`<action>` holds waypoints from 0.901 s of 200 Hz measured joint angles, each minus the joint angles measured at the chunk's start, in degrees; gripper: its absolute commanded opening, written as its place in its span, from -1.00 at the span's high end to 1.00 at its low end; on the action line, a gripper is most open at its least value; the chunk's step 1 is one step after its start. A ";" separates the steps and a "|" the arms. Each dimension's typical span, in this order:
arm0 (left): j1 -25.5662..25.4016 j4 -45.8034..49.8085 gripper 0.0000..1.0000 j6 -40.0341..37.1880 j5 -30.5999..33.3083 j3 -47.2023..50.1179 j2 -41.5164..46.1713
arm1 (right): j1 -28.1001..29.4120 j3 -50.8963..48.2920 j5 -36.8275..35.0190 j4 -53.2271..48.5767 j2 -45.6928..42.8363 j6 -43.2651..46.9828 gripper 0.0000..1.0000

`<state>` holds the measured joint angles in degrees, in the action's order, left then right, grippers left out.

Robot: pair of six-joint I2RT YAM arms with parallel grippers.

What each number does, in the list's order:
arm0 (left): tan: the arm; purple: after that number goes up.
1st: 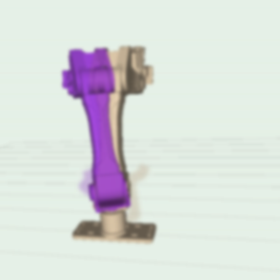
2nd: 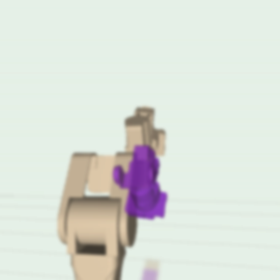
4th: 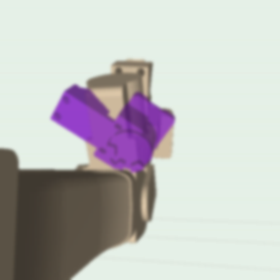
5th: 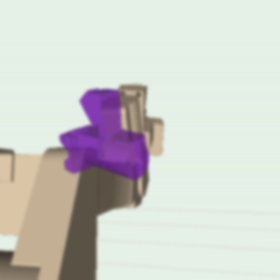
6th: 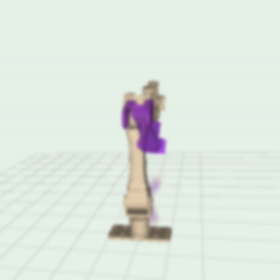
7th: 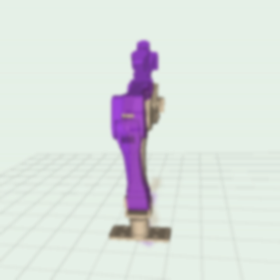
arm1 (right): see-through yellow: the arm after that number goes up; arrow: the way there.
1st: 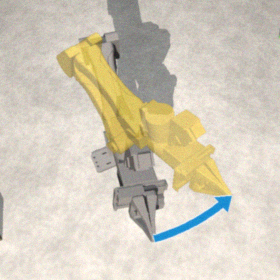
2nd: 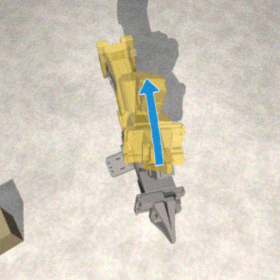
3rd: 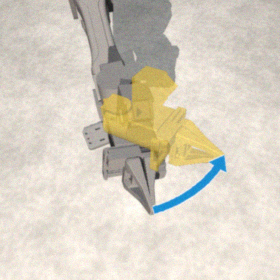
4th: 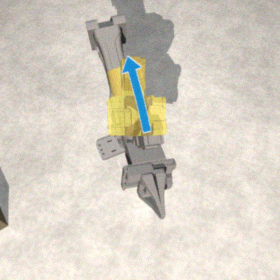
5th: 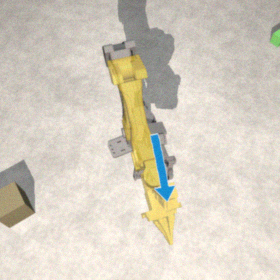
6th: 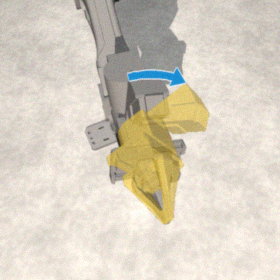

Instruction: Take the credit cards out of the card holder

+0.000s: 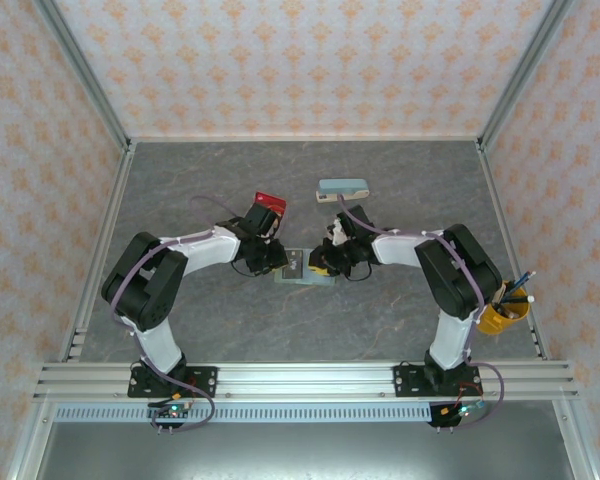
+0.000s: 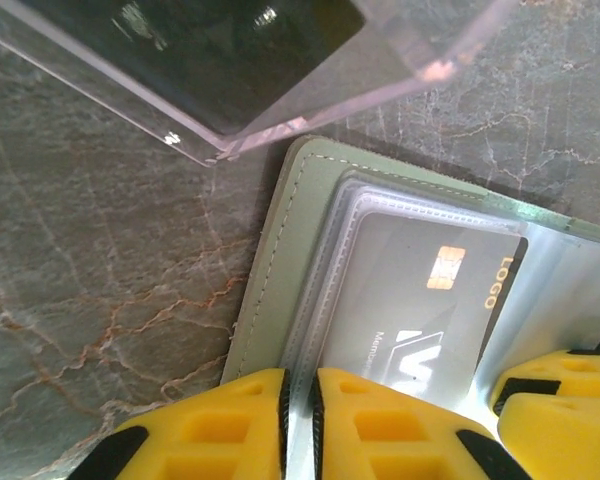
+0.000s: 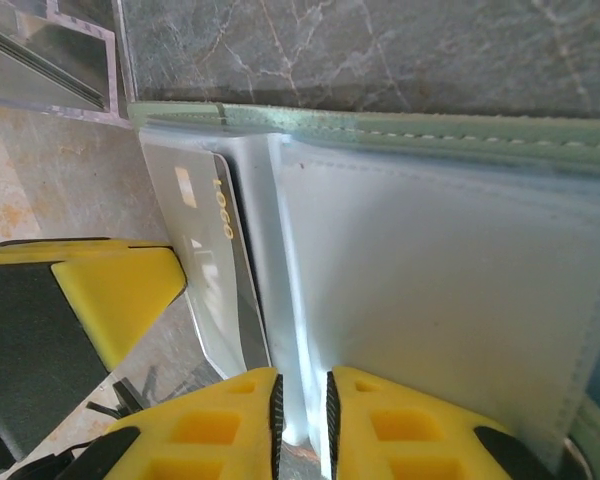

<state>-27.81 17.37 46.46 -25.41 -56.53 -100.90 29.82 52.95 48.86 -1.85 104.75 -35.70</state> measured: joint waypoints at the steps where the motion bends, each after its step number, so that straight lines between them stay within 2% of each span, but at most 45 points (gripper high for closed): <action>1: 0.00 -0.02 0.71 0.02 -0.04 0.00 0.00 | 0.00 0.00 0.00 -0.02 0.00 0.00 0.58; 37: 0.00 -0.11 0.80 0.00 -0.85 0.00 0.00 | 0.00 0.31 0.00 -0.28 0.42 0.04 0.59; 107: 0.07 -1.55 0.80 0.00 -3.15 0.00 -0.83 | -0.02 0.33 0.04 -0.26 0.55 0.48 0.60; 180: 0.07 -1.62 0.86 0.00 -3.30 -0.44 -1.38 | -0.37 0.70 1.84 0.83 1.95 1.16 0.72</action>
<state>-27.75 15.75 46.46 -28.71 -56.97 -102.28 29.45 53.65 50.70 -1.02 106.69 -34.54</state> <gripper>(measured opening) 0.078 0.143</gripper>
